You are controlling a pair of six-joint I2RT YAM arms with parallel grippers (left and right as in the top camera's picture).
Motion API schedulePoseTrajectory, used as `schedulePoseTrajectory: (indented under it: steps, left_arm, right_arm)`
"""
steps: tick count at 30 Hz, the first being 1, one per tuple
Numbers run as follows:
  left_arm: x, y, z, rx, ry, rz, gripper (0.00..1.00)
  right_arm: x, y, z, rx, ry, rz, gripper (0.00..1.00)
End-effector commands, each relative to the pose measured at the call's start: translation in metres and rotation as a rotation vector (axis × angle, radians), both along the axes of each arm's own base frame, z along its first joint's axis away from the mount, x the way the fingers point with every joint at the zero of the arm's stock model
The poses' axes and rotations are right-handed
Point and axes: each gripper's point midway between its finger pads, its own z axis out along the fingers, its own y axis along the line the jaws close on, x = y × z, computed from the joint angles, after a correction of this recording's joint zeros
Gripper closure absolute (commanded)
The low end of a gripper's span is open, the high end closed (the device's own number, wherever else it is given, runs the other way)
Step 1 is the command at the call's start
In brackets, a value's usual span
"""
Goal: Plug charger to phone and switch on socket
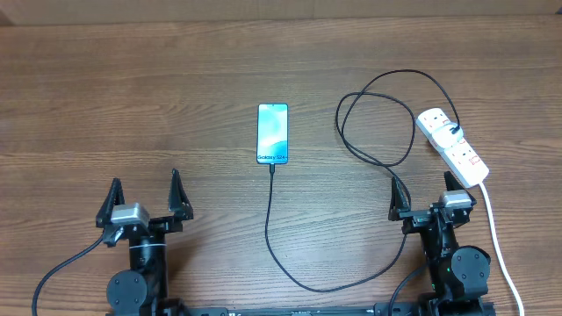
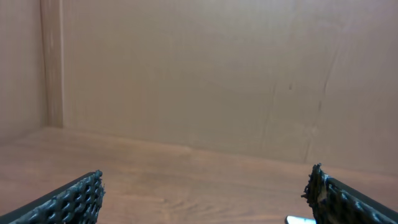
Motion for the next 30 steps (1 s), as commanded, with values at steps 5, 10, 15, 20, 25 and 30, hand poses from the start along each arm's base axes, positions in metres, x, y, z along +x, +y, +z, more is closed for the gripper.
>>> schedulePoseTrajectory:
  steps: [5, 10, 15, 20, 25, 30]
  left_arm:
    - [0.003, 0.011, -0.022, 0.010, 0.029, 0.064, 0.01]
    - [0.004, 0.012, -0.040, 0.009, 0.101, 0.064, 0.01]
    - [0.004, 0.010, -0.070, 0.065, 0.231, 0.057, 0.00]
    - [0.005, 0.001, -0.070, 0.138, 0.237, 0.024, 0.00]
    - [0.005, -0.001, -0.070, 0.141, 0.237, 0.012, 0.00]
    - [0.005, -0.001, -0.070, 0.137, 0.237, 0.013, 0.01]
  right_arm:
    - [0.000, 0.000, -0.002, -0.004, -0.005, 0.000, 0.00]
    - [0.000, 0.000, -0.002, -0.004, -0.005, 0.000, 0.00]
    - [0.000, 0.000, -0.002, -0.004, -0.005, 0.000, 0.00]
    - [0.000, 0.000, -0.002, -0.004, -0.005, 0.000, 0.00]
    - [0.000, 0.000, -0.002, -0.004, -0.005, 0.000, 0.00]
    - [0.000, 0.000, -0.002, -0.004, -0.005, 0.000, 0.00]
